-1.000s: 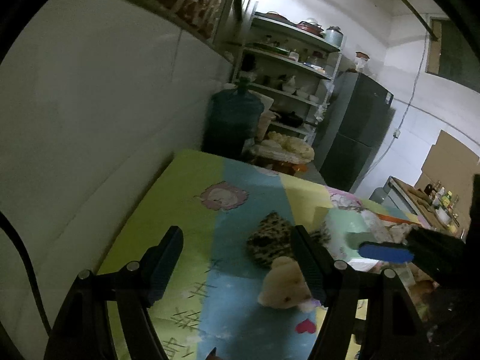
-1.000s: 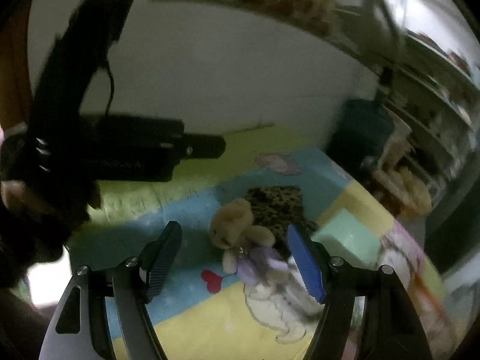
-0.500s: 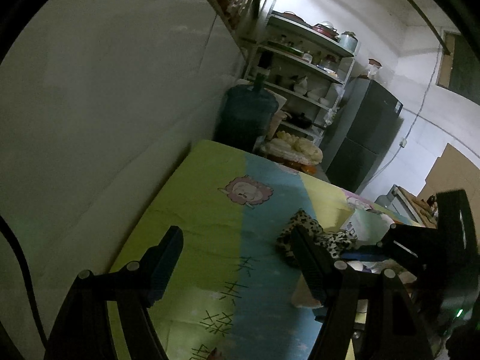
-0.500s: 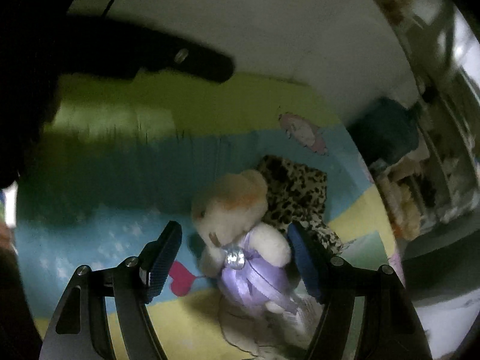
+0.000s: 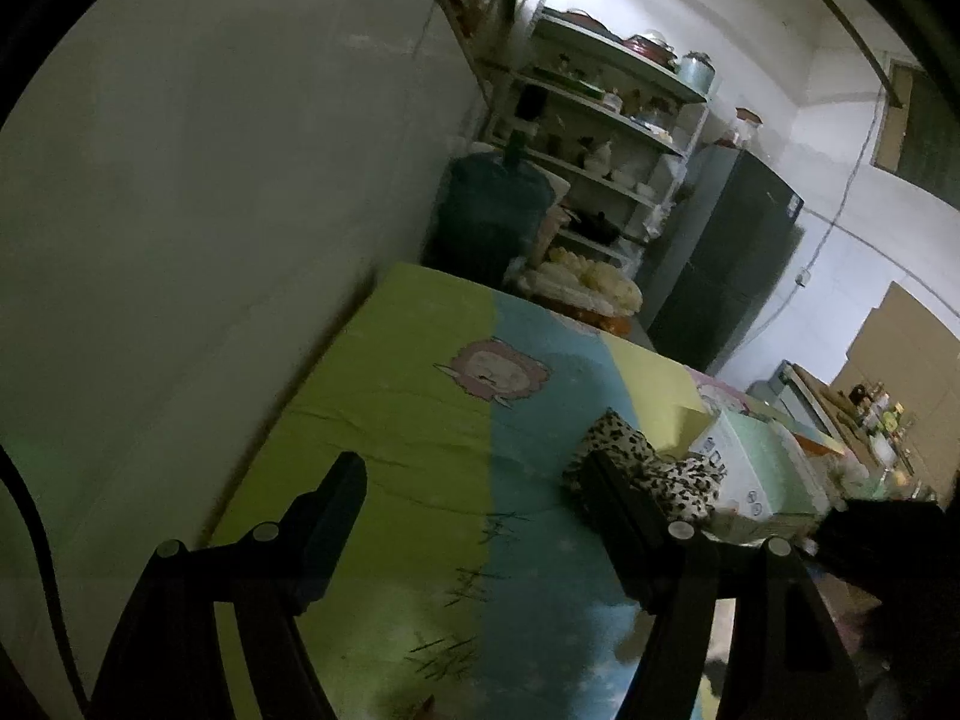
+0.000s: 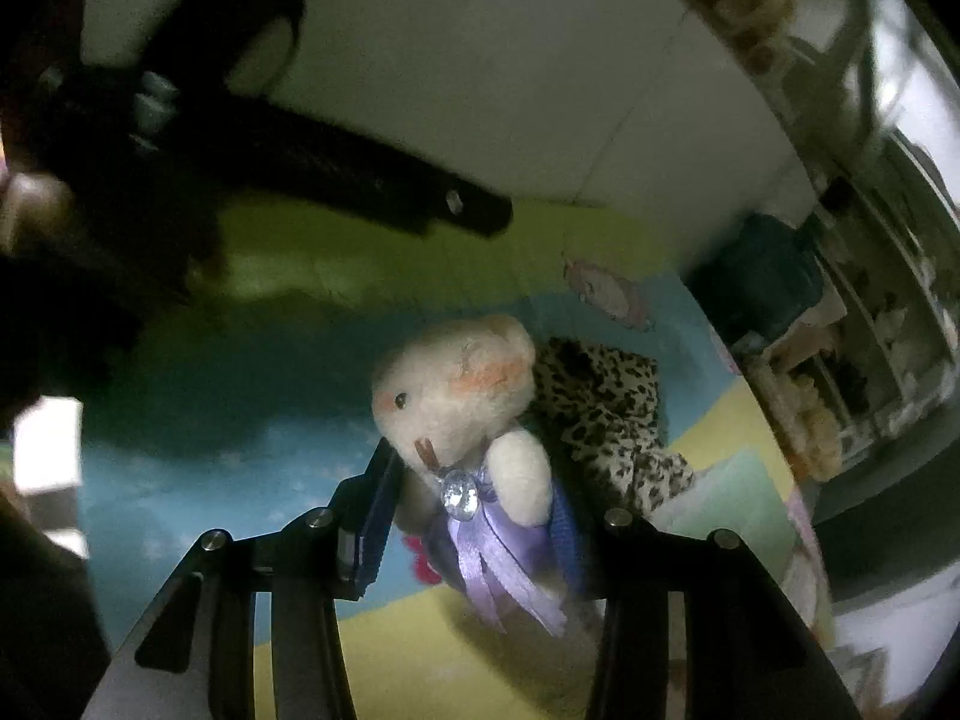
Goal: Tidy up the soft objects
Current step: 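Grasp the white teddy bear with the right tool while the left tool grasps the leopard-print plush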
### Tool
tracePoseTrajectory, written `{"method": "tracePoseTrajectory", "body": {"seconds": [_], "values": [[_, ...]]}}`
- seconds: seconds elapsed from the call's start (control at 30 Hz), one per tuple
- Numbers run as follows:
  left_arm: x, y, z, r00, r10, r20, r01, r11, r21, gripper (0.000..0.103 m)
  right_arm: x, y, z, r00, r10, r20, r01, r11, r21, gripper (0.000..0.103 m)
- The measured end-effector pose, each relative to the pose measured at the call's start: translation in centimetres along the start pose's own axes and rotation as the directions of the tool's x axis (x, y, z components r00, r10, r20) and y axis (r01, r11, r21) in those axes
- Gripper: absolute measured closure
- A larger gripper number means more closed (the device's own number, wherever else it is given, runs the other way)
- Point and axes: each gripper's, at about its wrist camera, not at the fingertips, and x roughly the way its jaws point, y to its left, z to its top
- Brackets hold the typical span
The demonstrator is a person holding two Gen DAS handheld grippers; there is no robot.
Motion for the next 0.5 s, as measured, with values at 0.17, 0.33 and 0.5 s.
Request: {"method": "tracePoseTrajectory", "body": {"seconds": [0.17, 0.33, 0.5], "values": [[2.5, -2.0, 0.5, 0.995, -0.075, -0.073, 0.078, 0.996, 0.039, 0.029, -3.1, 0.6, -1.8, 0.999, 0.019, 0.048, -0.024, 0.993, 0.115, 0.056], [6.0, -5.0, 0.4, 0.983, -0.096, -0.154, 0.110, 0.990, 0.086, 0.029, -5.3, 0.0, -3.8, 0.997, 0.027, 0.070, -0.042, 0.974, 0.222, 0.056], [9.6, -6.5, 0.0, 0.972, -0.032, -0.234, 0.062, 0.991, 0.123, 0.037, -6.5, -1.1, -6.2, 0.994, 0.047, 0.096, -0.076, 0.942, 0.328, 0.056]]}}
